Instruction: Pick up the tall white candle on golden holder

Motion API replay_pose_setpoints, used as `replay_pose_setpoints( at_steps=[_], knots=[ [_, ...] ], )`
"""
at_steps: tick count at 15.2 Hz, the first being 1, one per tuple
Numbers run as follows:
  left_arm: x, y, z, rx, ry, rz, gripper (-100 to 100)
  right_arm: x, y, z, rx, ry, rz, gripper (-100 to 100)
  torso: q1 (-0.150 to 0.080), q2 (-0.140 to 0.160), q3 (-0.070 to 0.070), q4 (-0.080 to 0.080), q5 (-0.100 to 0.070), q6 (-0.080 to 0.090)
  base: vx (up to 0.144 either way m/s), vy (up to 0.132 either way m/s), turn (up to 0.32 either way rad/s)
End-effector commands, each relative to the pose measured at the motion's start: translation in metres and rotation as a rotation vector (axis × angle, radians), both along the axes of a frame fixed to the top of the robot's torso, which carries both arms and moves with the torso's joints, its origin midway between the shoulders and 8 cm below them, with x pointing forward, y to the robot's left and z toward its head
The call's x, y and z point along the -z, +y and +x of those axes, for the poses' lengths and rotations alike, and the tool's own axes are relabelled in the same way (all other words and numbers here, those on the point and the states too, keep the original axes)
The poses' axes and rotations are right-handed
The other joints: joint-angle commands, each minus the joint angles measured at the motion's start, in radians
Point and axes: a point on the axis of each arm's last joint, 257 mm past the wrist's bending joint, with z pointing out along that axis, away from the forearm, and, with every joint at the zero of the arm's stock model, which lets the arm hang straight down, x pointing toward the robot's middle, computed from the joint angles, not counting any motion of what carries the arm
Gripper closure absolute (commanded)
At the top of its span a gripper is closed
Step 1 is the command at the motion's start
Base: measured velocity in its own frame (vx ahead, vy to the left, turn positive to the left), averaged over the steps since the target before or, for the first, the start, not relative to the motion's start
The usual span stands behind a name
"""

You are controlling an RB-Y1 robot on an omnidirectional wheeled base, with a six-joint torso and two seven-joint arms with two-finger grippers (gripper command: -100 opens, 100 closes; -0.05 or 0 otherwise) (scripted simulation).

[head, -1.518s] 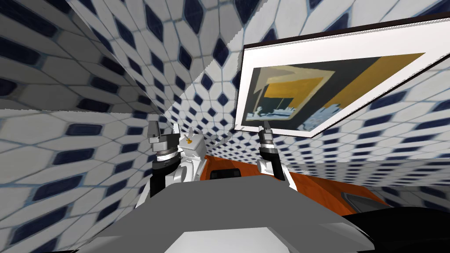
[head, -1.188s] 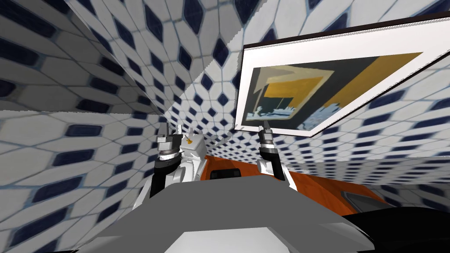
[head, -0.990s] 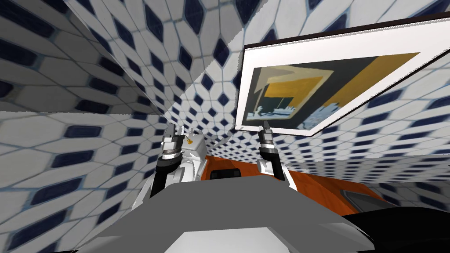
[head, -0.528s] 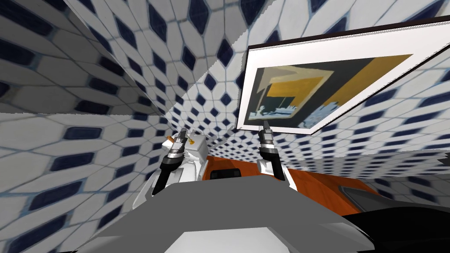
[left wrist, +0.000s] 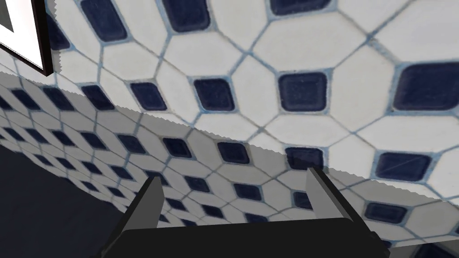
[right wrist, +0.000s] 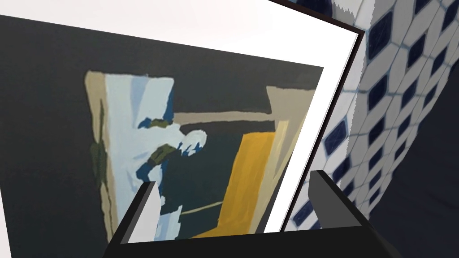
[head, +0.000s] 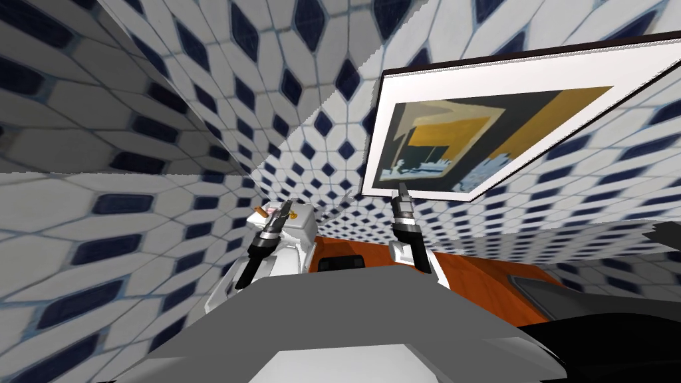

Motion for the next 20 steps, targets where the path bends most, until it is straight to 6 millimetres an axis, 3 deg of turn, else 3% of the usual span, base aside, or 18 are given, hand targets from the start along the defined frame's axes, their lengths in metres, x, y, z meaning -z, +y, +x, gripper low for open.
replay_pose_setpoints(
  at_steps=[1,7,15,20],
  knots=[
    [0.021,0.006,0.008,-0.032,0.032,0.078,-100,0.0,0.0,0.0,0.0,0.0,0.0,0,0.0,0.0,0.0,0.0,0.0,0.0,-0.005,0.068,-0.062],
    [0.057,0.019,0.018,-0.082,0.088,0.203,-100,0.0,0.0,0.0,0.0,0.0,0.0,0,0.0,0.0,0.0,0.0,0.0,0.0,-0.004,0.068,-0.039],
    [0.134,0.05,0.031,-0.17,0.203,0.467,-100,0.0,0.0,0.0,0.0,0.0,0.0,0,0.001,-0.001,0.0,0.0,0.0,0.0,0.0,0.073,-0.053],
    [0.159,0.062,0.033,-0.193,0.241,0.557,-100,0.0,0.0,0.0,0.0,0.0,0.0,0,-0.001,-0.001,-0.001,0.0,0.0,0.0,0.01,0.051,-0.051]
  ],
)
